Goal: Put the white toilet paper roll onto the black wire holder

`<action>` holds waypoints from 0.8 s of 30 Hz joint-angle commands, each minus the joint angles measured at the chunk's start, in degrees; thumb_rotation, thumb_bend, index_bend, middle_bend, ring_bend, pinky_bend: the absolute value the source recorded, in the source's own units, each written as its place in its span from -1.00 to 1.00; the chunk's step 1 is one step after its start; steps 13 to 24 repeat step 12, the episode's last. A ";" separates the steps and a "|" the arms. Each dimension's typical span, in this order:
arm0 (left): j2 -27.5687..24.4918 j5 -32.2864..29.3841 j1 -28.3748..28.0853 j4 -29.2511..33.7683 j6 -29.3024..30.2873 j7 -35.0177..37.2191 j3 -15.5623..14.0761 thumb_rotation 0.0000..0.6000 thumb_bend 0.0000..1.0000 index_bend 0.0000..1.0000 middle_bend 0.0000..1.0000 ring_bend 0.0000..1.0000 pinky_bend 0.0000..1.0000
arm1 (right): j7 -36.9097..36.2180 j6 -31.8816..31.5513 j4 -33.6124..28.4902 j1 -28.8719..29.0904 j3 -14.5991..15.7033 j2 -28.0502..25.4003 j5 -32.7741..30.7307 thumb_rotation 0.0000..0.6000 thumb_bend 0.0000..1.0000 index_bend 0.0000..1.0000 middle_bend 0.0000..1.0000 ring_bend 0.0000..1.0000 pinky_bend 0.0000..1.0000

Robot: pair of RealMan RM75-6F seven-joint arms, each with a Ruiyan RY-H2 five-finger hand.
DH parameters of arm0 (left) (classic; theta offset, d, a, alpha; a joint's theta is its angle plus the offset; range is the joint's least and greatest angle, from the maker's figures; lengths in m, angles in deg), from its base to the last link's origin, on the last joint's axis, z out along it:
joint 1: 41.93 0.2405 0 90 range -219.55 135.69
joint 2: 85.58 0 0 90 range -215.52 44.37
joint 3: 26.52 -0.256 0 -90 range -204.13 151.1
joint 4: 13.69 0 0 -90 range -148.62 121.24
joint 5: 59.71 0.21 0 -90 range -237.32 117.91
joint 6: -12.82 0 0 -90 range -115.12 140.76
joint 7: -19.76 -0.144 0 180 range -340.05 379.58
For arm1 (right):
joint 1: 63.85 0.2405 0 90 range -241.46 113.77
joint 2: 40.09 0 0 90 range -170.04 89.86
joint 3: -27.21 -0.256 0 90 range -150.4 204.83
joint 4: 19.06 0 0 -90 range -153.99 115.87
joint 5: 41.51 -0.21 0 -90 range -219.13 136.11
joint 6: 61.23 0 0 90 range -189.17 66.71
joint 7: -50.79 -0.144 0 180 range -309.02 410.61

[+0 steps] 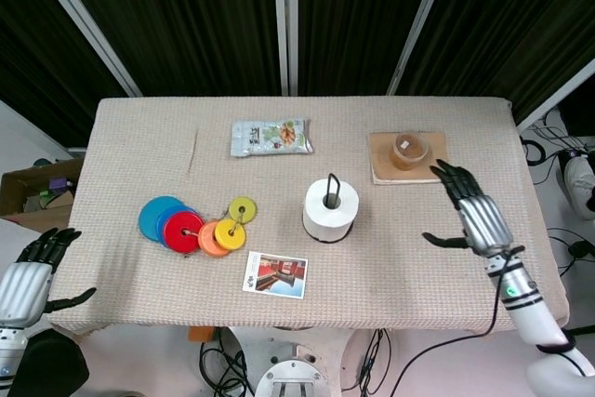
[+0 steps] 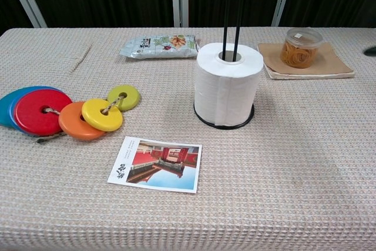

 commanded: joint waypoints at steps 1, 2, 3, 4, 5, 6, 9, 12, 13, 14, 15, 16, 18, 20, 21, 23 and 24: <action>-0.10 -0.07 0.00 0.06 0.02 -0.14 0.06 0.57 -0.83 -0.73 -0.71 -0.79 -0.58 | 8.00 -11.50 12.45 -12.32 5.67 4.05 -1.69 1.00 -0.92 -1.00 -1.00 -1.00 -1.00; -0.13 -0.15 0.00 0.11 -0.02 -0.23 0.09 0.57 -0.82 -0.73 -0.71 -0.79 -0.58 | 10.59 -13.61 14.36 -14.00 5.47 4.95 -2.65 1.00 -0.93 -1.00 -1.00 -1.00 -1.00; -0.15 -0.28 -0.01 0.16 -0.11 -0.34 0.14 0.60 -0.82 -0.73 -0.71 -0.79 -0.58 | 13.24 -15.99 16.26 -15.90 5.04 6.04 -3.90 1.00 -0.94 -1.00 -1.00 -1.00 -1.00; -0.13 -0.34 -0.02 0.17 -0.14 -0.44 0.17 0.62 -0.82 -0.73 -0.71 -0.79 -0.58 | 14.37 -17.37 17.14 -17.17 4.79 6.71 -4.75 1.00 -0.95 -1.00 -1.00 -1.00 -1.00; -0.09 -0.36 -0.03 0.15 -0.14 -0.57 0.20 0.66 -0.82 -0.73 -0.71 -0.79 -0.58 | 14.77 -18.17 17.59 -18.41 4.78 7.07 -5.47 1.00 -0.96 -1.00 -1.00 -1.00 -1.00; -0.05 -0.36 -0.02 0.10 -0.10 -0.64 0.23 0.68 -0.83 -0.73 -0.71 -0.79 -0.58 | 14.58 -18.26 17.57 -19.03 4.97 7.00 -5.64 1.00 -0.96 -1.00 -1.00 -1.00 -1.00; 0.05 -0.41 0.02 0.05 0.11 -0.82 0.37 0.69 -0.83 -0.73 -0.71 -0.79 -0.58 | 14.43 -17.99 17.24 -20.11 5.68 6.16 -5.17 1.00 -0.96 -1.00 -1.00 -1.00 -1.00; 0.03 -0.09 0.08 0.20 0.53 -0.96 0.36 0.69 -0.82 -0.73 -0.71 -0.79 -0.58 | 15.30 -17.21 16.23 -20.62 6.17 5.69 -4.74 1.00 -0.96 -1.00 -1.00 -1.00 -1.00; 0.03 -0.09 0.08 0.20 0.53 -0.96 0.36 0.69 -0.82 -0.73 -0.71 -0.79 -0.58 | 15.30 -17.21 16.23 -20.62 6.17 5.69 -4.74 1.00 -0.96 -1.00 -1.00 -1.00 -1.00; 0.03 -0.09 0.08 0.20 0.53 -0.96 0.36 0.69 -0.82 -0.73 -0.71 -0.79 -0.58 | 15.30 -17.21 16.23 -20.62 6.17 5.69 -4.74 1.00 -0.96 -1.00 -1.00 -1.00 -1.00; 0.03 -0.09 0.08 0.20 0.53 -0.96 0.36 0.69 -0.82 -0.73 -0.71 -0.79 -0.58 | 15.30 -17.21 16.23 -20.62 6.17 5.69 -4.74 1.00 -0.96 -1.00 -1.00 -1.00 -1.00; 0.03 -0.09 0.08 0.20 0.53 -0.96 0.36 0.69 -0.82 -0.73 -0.71 -0.79 -0.58 | 15.30 -17.21 16.23 -20.62 6.17 5.69 -4.74 1.00 -0.96 -1.00 -1.00 -1.00 -1.00; 0.03 -0.09 0.08 0.20 0.53 -0.96 0.36 0.69 -0.82 -0.73 -0.71 -0.79 -0.58 | 15.30 -17.21 16.23 -20.62 6.17 5.69 -4.74 1.00 -0.96 -1.00 -1.00 -1.00 -1.00; 0.03 -0.09 0.08 0.20 0.53 -0.96 0.36 0.69 -0.82 -0.73 -0.71 -0.79 -0.58 | 15.30 -17.21 16.23 -20.62 6.17 5.69 -4.74 1.00 -0.96 -1.00 -1.00 -1.00 -1.00; 0.03 -0.09 0.08 0.20 0.53 -0.96 0.36 0.69 -0.82 -0.73 -0.71 -0.79 -0.58 | 15.30 -17.21 16.23 -20.62 6.17 5.69 -4.74 1.00 -0.96 -1.00 -1.00 -1.00 -1.00; 0.03 -0.09 0.08 0.20 0.53 -0.96 0.36 0.69 -0.82 -0.73 -0.71 -0.79 -0.58 | 15.30 -17.21 16.23 -20.62 6.17 5.69 -4.74 1.00 -0.96 -1.00 -1.00 -1.00 -1.00; 0.03 -0.09 0.08 0.20 0.53 -0.96 0.36 0.69 -0.82 -0.73 -0.71 -0.79 -0.58 | 15.30 -17.21 16.23 -20.62 6.17 5.69 -4.74 1.00 -0.96 -1.00 -1.00 -1.00 -1.00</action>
